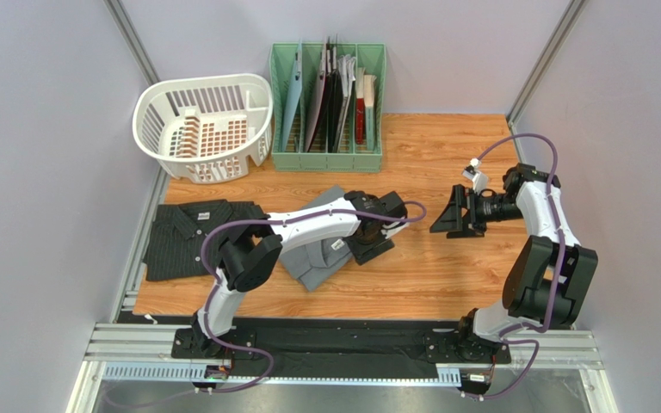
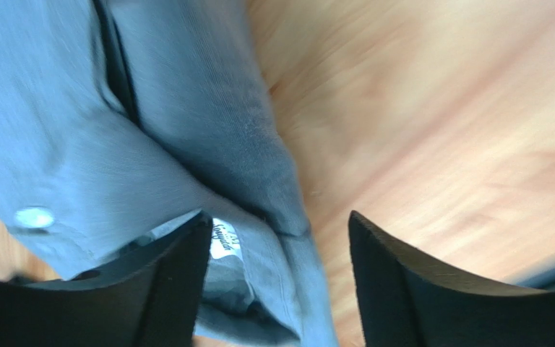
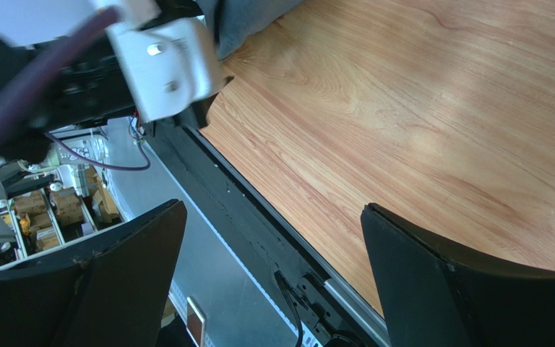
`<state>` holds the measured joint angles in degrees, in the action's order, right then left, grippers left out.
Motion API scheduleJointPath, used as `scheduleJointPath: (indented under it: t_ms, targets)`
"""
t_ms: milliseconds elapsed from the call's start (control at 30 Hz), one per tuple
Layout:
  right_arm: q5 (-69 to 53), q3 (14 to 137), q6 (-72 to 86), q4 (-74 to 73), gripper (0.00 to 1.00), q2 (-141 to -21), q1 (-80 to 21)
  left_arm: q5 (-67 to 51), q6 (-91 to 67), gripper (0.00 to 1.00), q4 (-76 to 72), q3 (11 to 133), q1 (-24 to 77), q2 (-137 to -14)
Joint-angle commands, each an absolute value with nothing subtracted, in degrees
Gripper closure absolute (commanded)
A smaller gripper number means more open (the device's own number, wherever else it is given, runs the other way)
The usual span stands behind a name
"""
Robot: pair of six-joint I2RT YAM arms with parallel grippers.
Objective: Fold and stack the long sleeve shirts
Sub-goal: Fold the shirt
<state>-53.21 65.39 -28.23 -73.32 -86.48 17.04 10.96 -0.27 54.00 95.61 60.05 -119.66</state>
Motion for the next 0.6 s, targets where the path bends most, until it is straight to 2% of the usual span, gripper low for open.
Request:
scheduleJointPath:
  t_ms: [0, 100, 200, 233, 333, 400, 433, 567]
  targets:
    - [-55.5, 66.6, -27.1, -73.7, 0.00, -86.7, 17.7, -4.1, -0.4, 0.24, 57.0, 107.5, 60.4, -114.1]
    - [-57.0, 65.7, -24.2, -72.1, 0.00, -86.6, 17.9, -13.5, 5.5, 0.25, 58.9, 107.8, 59.1, -106.7]
    - [-58.4, 63.6, -16.5, -66.6, 0.00, -85.4, 17.8, -18.9, 9.6, 0.33, 59.5, 103.6, 52.8, -100.0]
    - [-58.8, 62.9, -13.9, -64.7, 0.01, -85.3, 17.8, -19.2, 10.7, 0.41, 60.4, 102.8, 48.2, -99.5]
    - [-60.7, 60.1, -5.1, -57.7, 0.03, -86.8, 16.9, -22.4, 19.8, 0.58, 66.0, 100.7, 39.3, -100.1]
    - [-61.6, 59.2, -2.6, -54.8, 0.05, -89.3, 15.1, -21.4, 26.6, 0.61, 66.2, 96.9, 36.5, -100.5]
    - [-61.8, 58.5, -1.2, -54.1, 0.05, -90.2, 14.5, -20.3, 28.5, 0.65, 65.3, 95.1, 35.0, -100.6]
    - [-62.1, 57.1, 2.1, -52.2, 0.07, -94.5, 13.2, -14.4, 35.3, 0.75, 58.5, 85.8, 34.7, -101.2]
